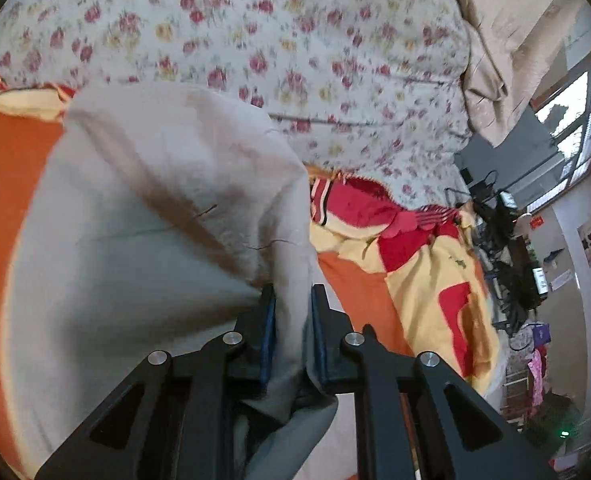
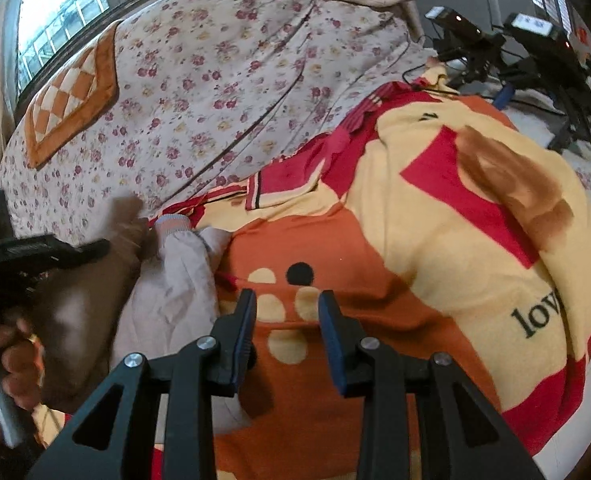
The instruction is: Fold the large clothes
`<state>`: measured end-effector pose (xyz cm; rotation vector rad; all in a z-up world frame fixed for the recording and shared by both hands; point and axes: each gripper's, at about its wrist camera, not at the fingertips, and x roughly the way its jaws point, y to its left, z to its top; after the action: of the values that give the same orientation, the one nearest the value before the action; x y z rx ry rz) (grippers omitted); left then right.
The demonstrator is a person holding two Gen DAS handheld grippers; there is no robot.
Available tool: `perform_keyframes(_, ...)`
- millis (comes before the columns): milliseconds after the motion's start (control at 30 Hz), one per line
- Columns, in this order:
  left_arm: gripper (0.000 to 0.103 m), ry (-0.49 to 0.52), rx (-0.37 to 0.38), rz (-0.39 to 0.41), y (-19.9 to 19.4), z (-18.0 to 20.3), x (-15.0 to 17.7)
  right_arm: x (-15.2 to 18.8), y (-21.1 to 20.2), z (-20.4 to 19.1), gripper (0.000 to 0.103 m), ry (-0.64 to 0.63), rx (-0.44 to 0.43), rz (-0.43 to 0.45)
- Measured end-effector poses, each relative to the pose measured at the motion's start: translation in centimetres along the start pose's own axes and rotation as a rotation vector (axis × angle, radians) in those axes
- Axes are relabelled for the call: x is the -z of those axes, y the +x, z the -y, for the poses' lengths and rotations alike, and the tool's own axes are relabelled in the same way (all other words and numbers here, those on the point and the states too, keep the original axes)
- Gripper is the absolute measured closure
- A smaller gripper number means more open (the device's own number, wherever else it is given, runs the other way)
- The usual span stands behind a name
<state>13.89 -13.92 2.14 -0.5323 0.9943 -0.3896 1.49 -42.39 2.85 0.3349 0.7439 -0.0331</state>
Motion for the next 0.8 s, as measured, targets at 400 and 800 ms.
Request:
perform_keyframes(400,0.07,0.033,0.189,0.02,-3.0,2.3,0.0,-0.5,0.2,0.0,0.07,0.007,0.003,0.011)
perform_keyframes(800,0.07,0.263,-0.143,0.136,-11.2,-5.1,2.8,1.1,-2.9,-6.3,0.07,-0.186,-0.264,0.143)
